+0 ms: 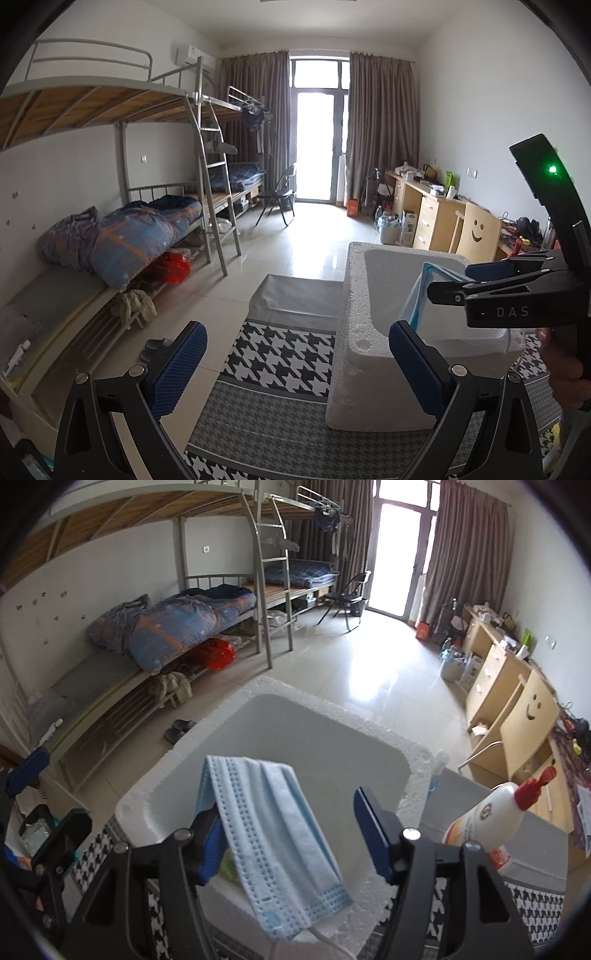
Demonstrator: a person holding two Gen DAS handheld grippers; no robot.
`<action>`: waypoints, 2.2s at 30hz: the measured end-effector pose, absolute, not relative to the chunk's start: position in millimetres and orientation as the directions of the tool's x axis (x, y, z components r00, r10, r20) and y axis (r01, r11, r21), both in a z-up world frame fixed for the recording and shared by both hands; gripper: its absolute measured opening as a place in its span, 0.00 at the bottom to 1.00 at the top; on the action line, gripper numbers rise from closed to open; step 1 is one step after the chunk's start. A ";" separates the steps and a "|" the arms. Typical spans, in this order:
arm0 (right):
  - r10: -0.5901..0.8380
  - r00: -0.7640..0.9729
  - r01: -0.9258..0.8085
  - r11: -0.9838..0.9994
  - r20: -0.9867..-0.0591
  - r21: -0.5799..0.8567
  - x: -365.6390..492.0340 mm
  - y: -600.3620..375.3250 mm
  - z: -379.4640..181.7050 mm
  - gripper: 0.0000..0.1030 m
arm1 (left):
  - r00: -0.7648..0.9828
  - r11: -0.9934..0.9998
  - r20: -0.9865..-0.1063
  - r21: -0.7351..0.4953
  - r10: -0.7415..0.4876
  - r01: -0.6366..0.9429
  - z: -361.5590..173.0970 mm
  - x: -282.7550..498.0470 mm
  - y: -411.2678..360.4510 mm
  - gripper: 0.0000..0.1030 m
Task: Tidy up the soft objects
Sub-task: 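Move the blue face mask over the foam box with the right gripper, then open the right gripper to drop the blue mask into the foam box, then withdraw both grippers from the box toward the yellow net and white tube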
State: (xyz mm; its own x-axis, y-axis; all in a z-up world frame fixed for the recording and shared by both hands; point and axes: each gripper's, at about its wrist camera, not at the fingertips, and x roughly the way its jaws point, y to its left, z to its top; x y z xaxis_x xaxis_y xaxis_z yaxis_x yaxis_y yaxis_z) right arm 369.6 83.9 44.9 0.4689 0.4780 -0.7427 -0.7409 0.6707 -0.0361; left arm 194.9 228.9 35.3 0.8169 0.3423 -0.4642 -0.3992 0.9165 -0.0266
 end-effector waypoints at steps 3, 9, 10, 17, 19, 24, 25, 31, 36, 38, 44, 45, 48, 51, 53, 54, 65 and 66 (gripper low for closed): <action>0.482 0.476 -0.744 0.667 -0.735 -0.044 366.4 81.2 48.4 0.67 | 0.815 0.914 -0.467 -0.033 0.343 -0.404 34.9 194.6 229.8 0.96; 0.490 0.475 -0.755 0.654 -0.731 -0.051 358.6 77.1 47.6 0.67 | 0.814 0.914 -0.470 -0.036 0.342 -0.404 36.0 193.3 231.1 0.96; 0.487 0.473 -0.755 0.654 -0.734 -0.052 360.3 78.6 47.1 0.67 | 0.814 0.915 -0.471 -0.036 0.340 -0.403 36.0 193.5 230.7 0.96; 0.490 0.470 -0.768 0.637 -0.734 -0.066 355.1 72.0 42.5 0.67 | 0.842 0.941 -0.471 -0.068 0.263 -0.332 42.2 201.2 232.8 0.96; 0.499 0.472 -0.774 0.629 -0.727 -0.071 351.3 69.0 44.3 0.67 | 0.849 0.948 -0.468 -0.069 0.245 -0.311 44.5 205.0 232.9 0.96; 0.523 0.467 -0.790 0.610 -0.713 -0.070 349.6 62.4 48.2 0.67 | 0.857 0.971 -0.492 -0.085 0.154 -0.223 43.0 218.9 229.4 0.96; 0.525 0.470 -0.790 0.609 -0.710 -0.074 349.3 61.8 48.6 0.67 | 0.856 0.975 -0.498 -0.086 0.137 -0.206 42.6 222.2 228.4 0.96; 0.524 0.477 -0.785 0.614 -0.706 -0.075 352.6 60.8 47.7 0.67 | 0.843 0.973 -0.519 -0.079 0.144 -0.215 36.2 228.4 223.6 0.96; 0.534 0.481 -0.781 0.622 -0.695 -0.063 355.9 54.7 50.6 0.67 | 0.843 0.969 -0.512 -0.078 0.164 -0.236 37.9 223.9 221.8 0.96; 0.539 0.482 -0.779 0.624 -0.690 -0.057 354.1 50.9 50.8 0.67 | 0.846 0.967 -0.505 -0.078 0.170 -0.241 40.2 223.0 219.9 0.96; 0.554 0.494 -0.773 0.633 -0.670 -0.047 345.1 39.6 55.3 0.67 | 0.856 0.969 -0.485 -0.068 0.177 -0.239 47.6 216.1 207.3 0.96; 0.559 0.494 -0.772 0.635 -0.666 -0.041 344.7 34.8 56.2 0.67 | 0.859 0.969 -0.481 -0.067 0.176 -0.237 49.1 214.3 204.6 0.96; 0.574 0.492 -0.772 0.635 -0.654 -0.024 339.4 26.6 59.2 0.68 | 0.862 0.969 -0.472 -0.062 0.183 -0.240 51.9 209.4 198.4 0.96; 0.586 0.503 -0.768 0.641 -0.635 -0.017 332.7 18.3 62.3 0.74 | 0.867 0.967 -0.463 -0.069 0.185 -0.243 54.6 202.9 193.0 0.96; 0.593 0.510 -0.763 0.646 -0.623 -0.011 330.2 12.3 64.7 0.76 | 0.869 0.966 -0.456 -0.066 0.194 -0.250 56.2 200.1 189.9 0.96; 0.595 0.512 -0.762 0.648 -0.619 -0.007 329.5 9.4 65.4 0.78 | 0.870 0.966 -0.452 -0.062 0.198 -0.252 57.1 198.7 188.2 0.96; 0.592 0.565 -0.729 0.685 -0.575 -0.011 314.8 -20.3 71.5 0.80 | 0.880 0.966 -0.425 -0.048 0.209 -0.253 63.8 183.5 167.5 0.99; 0.593 0.570 -0.726 0.687 -0.569 -0.011 312.6 -22.3 72.7 0.80 | 0.882 0.967 -0.424 -0.051 0.207 -0.251 63.6 182.5 165.3 0.99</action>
State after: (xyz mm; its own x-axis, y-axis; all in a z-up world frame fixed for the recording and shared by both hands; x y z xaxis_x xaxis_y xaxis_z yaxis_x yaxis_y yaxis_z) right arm 312.6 -22.3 72.7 0.5697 0.5929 -0.5691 -0.7264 0.6872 -0.0113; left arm 182.5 165.3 63.6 0.8818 0.2066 -0.4239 -0.2509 0.9667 -0.0508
